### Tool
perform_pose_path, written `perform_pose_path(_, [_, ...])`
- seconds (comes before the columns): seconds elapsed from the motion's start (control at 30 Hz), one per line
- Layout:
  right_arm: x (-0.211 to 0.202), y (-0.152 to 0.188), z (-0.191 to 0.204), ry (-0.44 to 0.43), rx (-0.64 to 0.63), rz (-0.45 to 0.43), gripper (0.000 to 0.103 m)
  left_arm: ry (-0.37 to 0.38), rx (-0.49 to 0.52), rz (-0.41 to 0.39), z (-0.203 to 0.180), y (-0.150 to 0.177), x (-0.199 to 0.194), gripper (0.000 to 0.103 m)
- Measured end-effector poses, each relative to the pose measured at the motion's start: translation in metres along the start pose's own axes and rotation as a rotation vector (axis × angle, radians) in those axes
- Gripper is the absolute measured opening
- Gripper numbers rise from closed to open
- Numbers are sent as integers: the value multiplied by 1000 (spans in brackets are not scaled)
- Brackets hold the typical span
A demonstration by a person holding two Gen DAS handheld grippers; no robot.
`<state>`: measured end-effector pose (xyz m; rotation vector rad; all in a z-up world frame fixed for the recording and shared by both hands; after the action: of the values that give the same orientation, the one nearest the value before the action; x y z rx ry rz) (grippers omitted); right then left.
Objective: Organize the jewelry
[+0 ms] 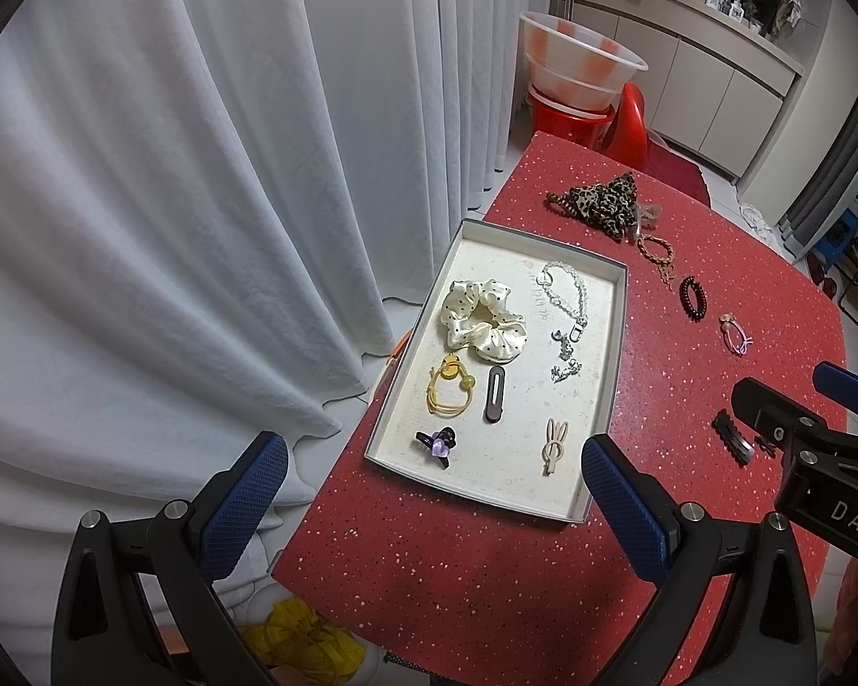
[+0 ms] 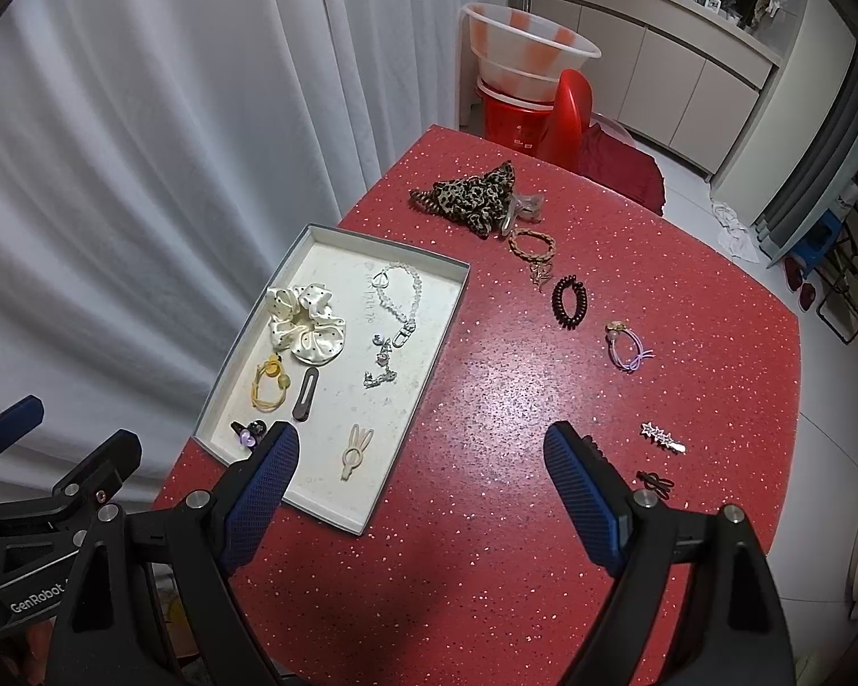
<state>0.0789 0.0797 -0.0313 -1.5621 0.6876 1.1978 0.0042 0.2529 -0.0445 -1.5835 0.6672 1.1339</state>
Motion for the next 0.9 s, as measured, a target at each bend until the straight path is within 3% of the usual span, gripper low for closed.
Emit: perform_pose_path(0.9, [3,2,1,-4,0,4,89,0,0,2,0,-1,1,103])
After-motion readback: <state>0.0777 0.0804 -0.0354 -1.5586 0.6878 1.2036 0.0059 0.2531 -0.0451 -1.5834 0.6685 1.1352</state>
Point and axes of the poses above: each gripper's, at about its wrist camera, not at the fingertips, and x roughly the way its jaws point, z to its left, y to its underside, the point moved 5 cm from there along x, roughly the way its jaws point, and after that the axes turned 4 degrees about y, right-handed, at the moved point
